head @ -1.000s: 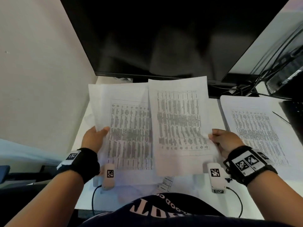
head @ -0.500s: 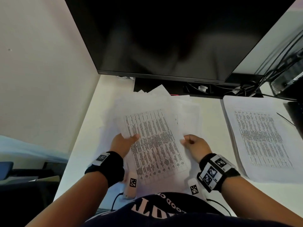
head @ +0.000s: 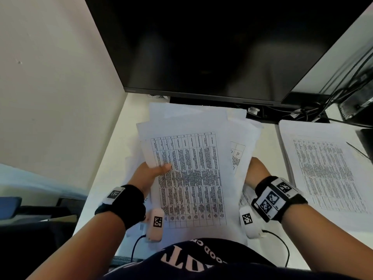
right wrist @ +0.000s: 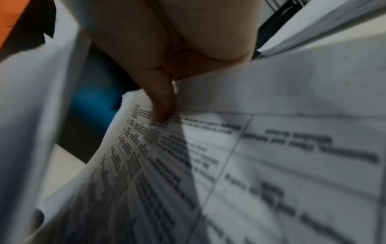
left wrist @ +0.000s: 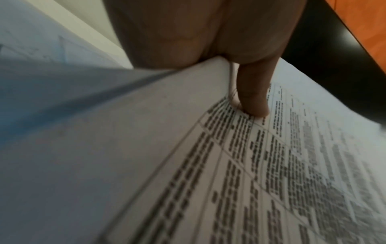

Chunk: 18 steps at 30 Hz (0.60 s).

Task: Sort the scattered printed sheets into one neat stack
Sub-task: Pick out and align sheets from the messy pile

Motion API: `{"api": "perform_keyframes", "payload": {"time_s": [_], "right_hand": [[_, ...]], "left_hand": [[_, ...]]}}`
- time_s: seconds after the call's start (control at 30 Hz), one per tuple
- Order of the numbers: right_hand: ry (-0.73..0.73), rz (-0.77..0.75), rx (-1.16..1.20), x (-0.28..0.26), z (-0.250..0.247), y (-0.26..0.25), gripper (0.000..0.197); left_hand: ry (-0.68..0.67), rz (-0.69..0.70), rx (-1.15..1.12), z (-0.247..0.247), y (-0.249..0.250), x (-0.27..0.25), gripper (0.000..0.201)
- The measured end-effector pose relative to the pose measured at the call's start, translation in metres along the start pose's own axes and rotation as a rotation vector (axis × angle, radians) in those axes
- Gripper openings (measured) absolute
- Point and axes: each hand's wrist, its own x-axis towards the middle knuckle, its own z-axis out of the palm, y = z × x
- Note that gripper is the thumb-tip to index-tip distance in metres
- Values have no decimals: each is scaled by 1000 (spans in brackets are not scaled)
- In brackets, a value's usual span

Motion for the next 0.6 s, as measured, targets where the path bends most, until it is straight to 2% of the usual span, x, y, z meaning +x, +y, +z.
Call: {"api": "perform_keyframes", "payload": {"time_s": [0.07,0.1,0.17,0.23,0.27,0.33,0.37,0.43,0.47,0.53,0.6], "right_hand": [[58,14,278,0,0,4,18],[81,22,405,0,-2,6,14],[89,58,539,1,-3,8,17],[44,91,609,0,-1,8,17],[20,96,631,0,3,8,17],[-9,120,703,-3,9,1,16],[7,147,740,-7,11,-4,22],[71,175,674,-13,12,-9,50],[94,134,629,-15,12,-9,55],[52,13,507,-19,12,-9,46],[62,-64,287,-16,9,-7,31]], "left_hand": [[46,-21,-83,-1,0,2,98],[82,-37,-118,-3,-2,3,104],[123,-42,-165,-8,-12,12,118],[116,-27,-172,-4,-15,14,119],[96,-7,-170,1,-13,12,112],[49,71,-143,11,-10,11,85],[27,95,-114,14,-10,11,78],[1,135,-73,21,-9,9,82],[3,149,-50,23,-9,8,86],[8,162,-23,26,-7,5,88],[10,170,29,25,0,2,79]]}}
